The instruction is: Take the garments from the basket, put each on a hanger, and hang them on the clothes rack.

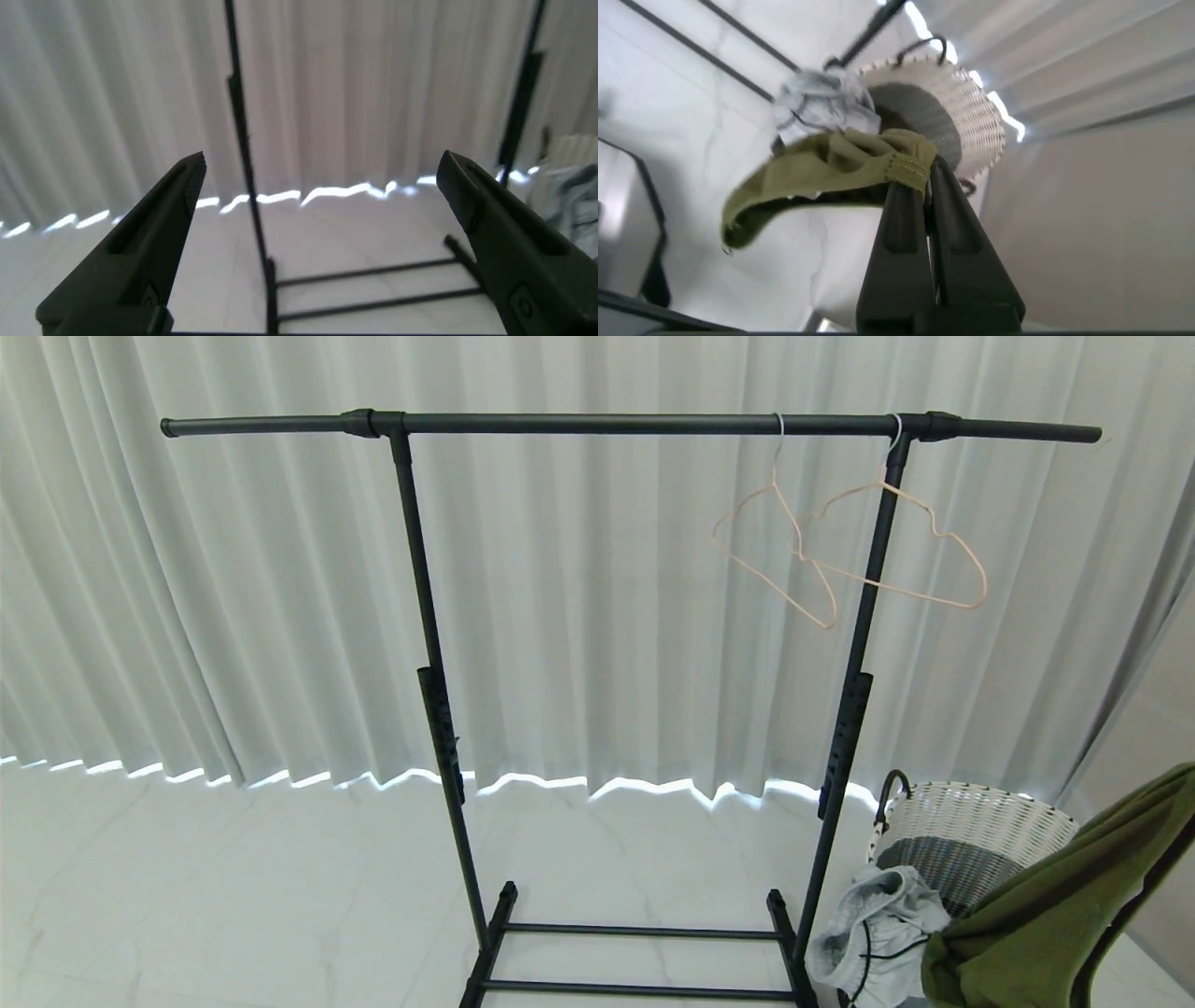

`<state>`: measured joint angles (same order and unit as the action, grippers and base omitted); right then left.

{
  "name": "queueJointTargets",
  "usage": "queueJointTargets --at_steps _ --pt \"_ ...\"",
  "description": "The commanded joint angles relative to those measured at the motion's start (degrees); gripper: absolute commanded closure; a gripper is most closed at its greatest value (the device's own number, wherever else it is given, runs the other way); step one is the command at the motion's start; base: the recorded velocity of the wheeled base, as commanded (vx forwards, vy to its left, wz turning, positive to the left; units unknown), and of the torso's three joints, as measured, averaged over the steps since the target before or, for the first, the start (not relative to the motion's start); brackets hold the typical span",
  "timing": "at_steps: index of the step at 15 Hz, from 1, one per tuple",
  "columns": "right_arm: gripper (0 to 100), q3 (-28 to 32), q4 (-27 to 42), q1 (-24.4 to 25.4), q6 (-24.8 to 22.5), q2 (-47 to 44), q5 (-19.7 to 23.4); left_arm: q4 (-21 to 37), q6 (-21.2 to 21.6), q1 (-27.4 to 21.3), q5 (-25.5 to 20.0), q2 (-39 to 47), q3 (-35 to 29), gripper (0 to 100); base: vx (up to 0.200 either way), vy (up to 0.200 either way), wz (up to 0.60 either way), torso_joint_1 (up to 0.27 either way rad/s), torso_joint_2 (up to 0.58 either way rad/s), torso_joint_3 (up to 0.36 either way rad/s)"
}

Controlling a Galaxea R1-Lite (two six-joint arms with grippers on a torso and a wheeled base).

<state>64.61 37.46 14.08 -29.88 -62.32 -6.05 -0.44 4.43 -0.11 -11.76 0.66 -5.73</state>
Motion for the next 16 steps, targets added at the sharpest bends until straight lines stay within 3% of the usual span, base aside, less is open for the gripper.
queueJointTargets --at_steps 1,5,7,10,11,12,16 --pt "100 4.56 1.47 2.36 1.67 -1.4 1.04 0.0 -1.0 0.02 -4.23 8.39 -10.18 0 0.0 0.0 0.0 0.0 0.0 0.0" --pt "100 18.97 9.91 3.67 3.25 -5.88 4.55 -0.62 -1.44 -2.0 -5.37 30.98 -22.31 0 0.0 0.0 0.0 0.0 0.0 0.0" --pt "100 23.54 13.16 5.7 3.6 -7.29 5.08 -1.58 -2.49 -8.5 -5.29 42.5 -26.44 0 0.0 0.0 0.0 0.0 0.0 0.0" --pt "100 19.59 12.64 5.61 4.04 -7.55 5.08 -5.27 -5.48 -20.19 -5.2 56.47 -30.22 0 0.0 0.0 0.0 0.0 0.0 0.0" --pt "100 15.81 10.97 5.43 5.36 -7.29 5.08 -8.88 -9.79 -27.4 -4.85 64.73 -31.8 0 0.0 0.0 0.0 0.0 0.0 0.0" --pt "100 13.35 10.26 5.96 7.47 -7.12 5.17 -11.16 -12.34 -31.71 -3.53 70.45 -32.41 0 0.0 0.0 0.0 0.0 0.0 0.0" --pt "100 7.11 9.91 10.97 18.19 -5.97 9.12 -13.8 -14.01 -45.24 3.77 90.92 -39.97 0 0.0 0.0 0.0 0.0 0.0 0.0"
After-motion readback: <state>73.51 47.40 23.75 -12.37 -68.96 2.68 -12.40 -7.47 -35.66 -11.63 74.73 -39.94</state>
